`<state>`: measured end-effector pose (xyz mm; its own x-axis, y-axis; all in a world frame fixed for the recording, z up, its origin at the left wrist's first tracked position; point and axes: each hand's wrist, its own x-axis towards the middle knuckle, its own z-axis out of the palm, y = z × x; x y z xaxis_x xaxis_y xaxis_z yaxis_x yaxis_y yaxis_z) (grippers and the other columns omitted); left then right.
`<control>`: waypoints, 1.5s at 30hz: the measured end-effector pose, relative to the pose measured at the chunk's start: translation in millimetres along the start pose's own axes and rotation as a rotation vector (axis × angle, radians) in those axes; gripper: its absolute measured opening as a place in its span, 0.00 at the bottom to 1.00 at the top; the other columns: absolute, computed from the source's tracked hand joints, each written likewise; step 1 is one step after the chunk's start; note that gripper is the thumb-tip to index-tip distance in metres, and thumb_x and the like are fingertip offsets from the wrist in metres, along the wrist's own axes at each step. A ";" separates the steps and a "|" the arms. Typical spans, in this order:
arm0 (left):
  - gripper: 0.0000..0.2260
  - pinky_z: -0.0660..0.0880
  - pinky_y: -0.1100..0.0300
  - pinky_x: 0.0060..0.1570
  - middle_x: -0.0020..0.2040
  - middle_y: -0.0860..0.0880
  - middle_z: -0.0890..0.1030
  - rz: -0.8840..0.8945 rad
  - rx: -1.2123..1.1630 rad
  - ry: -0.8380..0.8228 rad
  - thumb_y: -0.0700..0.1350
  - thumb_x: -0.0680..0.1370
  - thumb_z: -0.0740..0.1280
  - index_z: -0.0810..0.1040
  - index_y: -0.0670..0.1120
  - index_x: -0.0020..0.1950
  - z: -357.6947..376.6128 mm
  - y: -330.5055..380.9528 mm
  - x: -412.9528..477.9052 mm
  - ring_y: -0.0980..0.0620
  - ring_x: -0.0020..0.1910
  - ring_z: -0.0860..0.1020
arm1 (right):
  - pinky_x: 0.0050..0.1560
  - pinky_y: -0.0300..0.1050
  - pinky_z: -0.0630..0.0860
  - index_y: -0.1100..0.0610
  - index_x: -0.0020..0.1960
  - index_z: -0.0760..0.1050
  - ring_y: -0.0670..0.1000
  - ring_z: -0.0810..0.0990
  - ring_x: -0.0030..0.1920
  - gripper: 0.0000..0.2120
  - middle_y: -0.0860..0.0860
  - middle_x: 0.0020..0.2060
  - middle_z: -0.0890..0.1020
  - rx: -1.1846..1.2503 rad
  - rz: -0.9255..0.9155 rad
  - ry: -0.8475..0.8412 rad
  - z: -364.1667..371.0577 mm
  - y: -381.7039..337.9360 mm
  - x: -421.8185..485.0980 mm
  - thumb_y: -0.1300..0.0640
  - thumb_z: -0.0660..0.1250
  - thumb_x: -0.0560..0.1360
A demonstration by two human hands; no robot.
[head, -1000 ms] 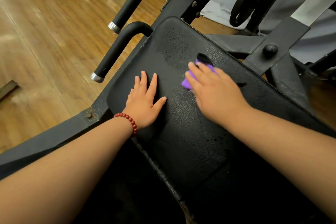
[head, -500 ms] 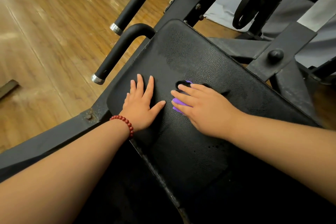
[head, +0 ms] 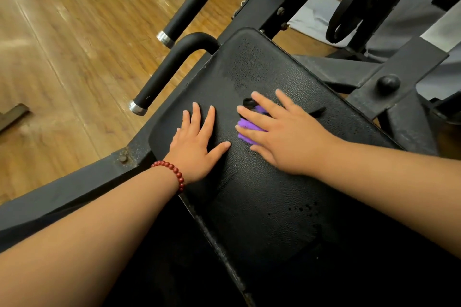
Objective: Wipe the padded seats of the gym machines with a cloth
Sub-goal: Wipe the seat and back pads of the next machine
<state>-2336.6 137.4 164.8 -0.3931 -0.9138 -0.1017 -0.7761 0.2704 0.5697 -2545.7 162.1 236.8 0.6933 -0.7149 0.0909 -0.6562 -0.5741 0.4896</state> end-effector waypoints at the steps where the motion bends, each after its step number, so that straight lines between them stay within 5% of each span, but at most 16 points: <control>1: 0.35 0.44 0.45 0.74 0.78 0.48 0.33 0.000 0.003 -0.004 0.62 0.79 0.55 0.37 0.55 0.78 -0.3 -0.1 0.0 0.46 0.77 0.35 | 0.68 0.62 0.66 0.56 0.64 0.78 0.63 0.71 0.68 0.20 0.57 0.67 0.76 0.017 0.004 0.014 1.9 -2.0 -0.4 0.50 0.66 0.75; 3: 0.35 0.43 0.45 0.75 0.78 0.48 0.33 0.002 0.010 -0.007 0.63 0.79 0.54 0.37 0.55 0.78 -0.3 0.1 0.4 0.46 0.77 0.35 | 0.63 0.59 0.72 0.60 0.61 0.79 0.62 0.75 0.65 0.19 0.59 0.63 0.78 0.051 -0.030 0.031 5.3 -5.6 -1.9 0.56 0.69 0.72; 7: 0.35 0.43 0.46 0.74 0.78 0.48 0.33 0.000 0.021 -0.008 0.63 0.79 0.54 0.36 0.55 0.78 -0.4 -0.2 1.4 0.46 0.77 0.35 | 0.50 0.55 0.80 0.65 0.55 0.81 0.62 0.81 0.58 0.21 0.62 0.57 0.81 0.054 -0.129 0.081 -0.1 17.1 16.7 0.59 0.55 0.72; 9: 0.35 0.43 0.47 0.74 0.78 0.48 0.33 -0.004 0.022 -0.014 0.63 0.79 0.54 0.36 0.55 0.78 -0.9 -0.2 1.7 0.46 0.77 0.35 | 0.45 0.57 0.81 0.67 0.53 0.81 0.64 0.82 0.55 0.15 0.64 0.54 0.82 0.040 -0.035 0.096 -3.0 35.6 36.9 0.62 0.61 0.72; 12: 0.35 0.43 0.48 0.75 0.78 0.48 0.33 -0.003 0.040 -0.010 0.64 0.79 0.53 0.35 0.56 0.77 -0.4 -1.8 1.3 0.46 0.77 0.36 | 0.50 0.55 0.80 0.66 0.53 0.82 0.64 0.81 0.55 0.19 0.64 0.55 0.82 0.001 -0.026 0.084 4.6 36.1 49.0 0.63 0.76 0.64; 16: 0.36 0.43 0.48 0.75 0.78 0.49 0.33 -0.001 0.049 0.021 0.65 0.78 0.52 0.35 0.55 0.77 -2.1 -4.5 1.4 0.48 0.77 0.35 | 0.52 0.55 0.79 0.66 0.54 0.82 0.62 0.81 0.56 0.14 0.63 0.55 0.82 0.118 -0.261 0.075 10.1 15.2 36.2 0.61 0.65 0.72; 20: 0.36 0.41 0.47 0.75 0.77 0.49 0.32 -0.029 0.019 0.016 0.64 0.79 0.53 0.35 0.54 0.78 -1.6 -6.5 3.5 0.50 0.77 0.34 | 0.46 0.61 0.81 0.67 0.56 0.80 0.64 0.81 0.57 0.17 0.64 0.58 0.80 0.155 -0.122 0.065 5.5 39.5 55.4 0.68 0.72 0.67; 24: 0.36 0.41 0.48 0.75 0.77 0.50 0.32 -0.019 0.009 0.015 0.64 0.79 0.53 0.35 0.54 0.78 -1.8 -6.8 3.0 0.49 0.77 0.34 | 0.53 0.54 0.79 0.65 0.52 0.83 0.61 0.82 0.54 0.18 0.62 0.53 0.83 0.092 -0.188 0.077 14.1 8.7 55.4 0.60 0.57 0.72; 28: 0.37 0.41 0.49 0.75 0.77 0.50 0.33 -0.010 -0.011 0.025 0.64 0.79 0.54 0.36 0.52 0.78 -4.0 -7.7 2.4 0.51 0.77 0.35 | 0.54 0.56 0.78 0.65 0.53 0.82 0.61 0.82 0.56 0.20 0.62 0.54 0.82 0.115 -0.235 0.040 15.6 5.4 54.3 0.58 0.55 0.74; 31: 0.40 0.42 0.49 0.75 0.78 0.50 0.34 -0.017 -0.037 0.053 0.64 0.78 0.57 0.36 0.50 0.78 -3.9 -8.0 2.6 0.50 0.77 0.36 | 0.53 0.60 0.78 0.66 0.53 0.82 0.64 0.81 0.57 0.13 0.63 0.55 0.82 0.042 -0.067 0.079 10.9 28.6 73.1 0.64 0.70 0.69; 33: 0.43 0.42 0.48 0.75 0.78 0.48 0.34 -0.049 -0.036 0.082 0.65 0.76 0.58 0.37 0.48 0.79 -2.7 -8.8 3.4 0.50 0.77 0.36 | 0.54 0.62 0.77 0.65 0.52 0.82 0.65 0.80 0.57 0.18 0.62 0.56 0.82 0.046 -0.029 0.024 14.1 21.6 75.3 0.63 0.77 0.63; 38: 0.48 0.41 0.48 0.74 0.78 0.47 0.33 -0.159 -0.108 0.044 0.68 0.73 0.60 0.36 0.47 0.78 -2.9 -10.4 4.7 0.49 0.77 0.35 | 0.52 0.62 0.78 0.65 0.55 0.81 0.64 0.80 0.58 0.19 0.62 0.57 0.81 0.138 -0.237 -0.053 12.4 20.2 67.9 0.64 0.77 0.65; 42: 0.48 0.41 0.47 0.74 0.78 0.47 0.33 -0.154 -0.125 0.038 0.68 0.73 0.60 0.35 0.47 0.78 -2.5 -10.3 5.4 0.49 0.77 0.34 | 0.70 0.54 0.64 0.61 0.74 0.64 0.56 0.59 0.76 0.20 0.56 0.76 0.61 0.057 0.002 -0.178 0.1 34.2 97.0 0.60 0.54 0.82; 45: 0.48 0.42 0.46 0.74 0.78 0.47 0.33 -0.153 -0.119 0.045 0.68 0.73 0.60 0.35 0.46 0.78 -1.6 -10.6 5.5 0.49 0.77 0.34 | 0.73 0.49 0.53 0.60 0.76 0.59 0.54 0.53 0.77 0.22 0.56 0.77 0.57 0.056 0.054 -0.244 -1.3 4.9 114.3 0.58 0.52 0.83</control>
<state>-2329.7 129.1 159.5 -0.2501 -0.9550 -0.1595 -0.7601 0.0916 0.6433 -2469.3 78.1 250.8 0.5687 -0.8165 -0.0997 -0.7105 -0.5487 0.4405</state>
